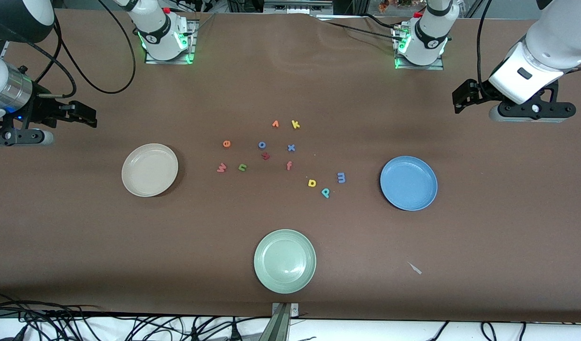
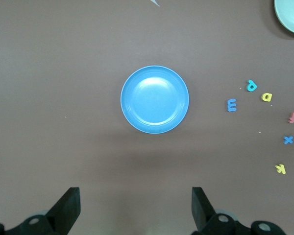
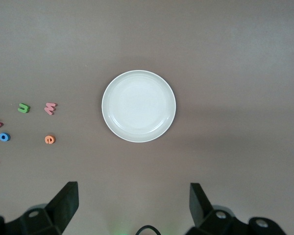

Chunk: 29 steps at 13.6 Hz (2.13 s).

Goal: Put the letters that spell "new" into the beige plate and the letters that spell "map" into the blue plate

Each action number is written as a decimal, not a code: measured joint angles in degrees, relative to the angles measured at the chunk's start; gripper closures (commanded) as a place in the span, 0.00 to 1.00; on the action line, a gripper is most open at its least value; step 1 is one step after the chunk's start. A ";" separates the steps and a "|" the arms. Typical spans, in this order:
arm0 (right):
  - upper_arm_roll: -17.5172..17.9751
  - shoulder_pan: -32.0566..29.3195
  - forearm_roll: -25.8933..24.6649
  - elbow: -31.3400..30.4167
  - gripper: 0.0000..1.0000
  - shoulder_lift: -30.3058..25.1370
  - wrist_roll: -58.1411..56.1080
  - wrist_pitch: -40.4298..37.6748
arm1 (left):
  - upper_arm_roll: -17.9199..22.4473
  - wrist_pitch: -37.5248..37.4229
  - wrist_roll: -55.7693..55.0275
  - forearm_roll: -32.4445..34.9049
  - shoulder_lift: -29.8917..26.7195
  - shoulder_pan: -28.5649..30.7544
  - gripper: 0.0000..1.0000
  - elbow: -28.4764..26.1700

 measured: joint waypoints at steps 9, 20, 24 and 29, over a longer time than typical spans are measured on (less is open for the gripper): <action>0.01 0.01 0.00 0.00 0.00 0.00 0.00 0.00 | -0.57 1.34 0.41 -1.29 7.18 -0.76 0.00 -0.17; 0.17 0.06 0.01 -0.06 0.00 0.22 0.02 -0.02 | -1.50 21.50 -15.96 -1.34 29.58 -13.71 0.00 4.50; 1.42 0.53 0.01 -0.17 0.00 0.84 -0.11 -0.02 | -1.52 26.49 -22.44 -1.34 33.94 -16.67 0.00 4.60; 4.33 4.21 0.26 -0.35 0.00 4.36 -0.25 0.57 | -1.42 29.11 -22.69 2.97 36.95 -17.94 0.08 4.63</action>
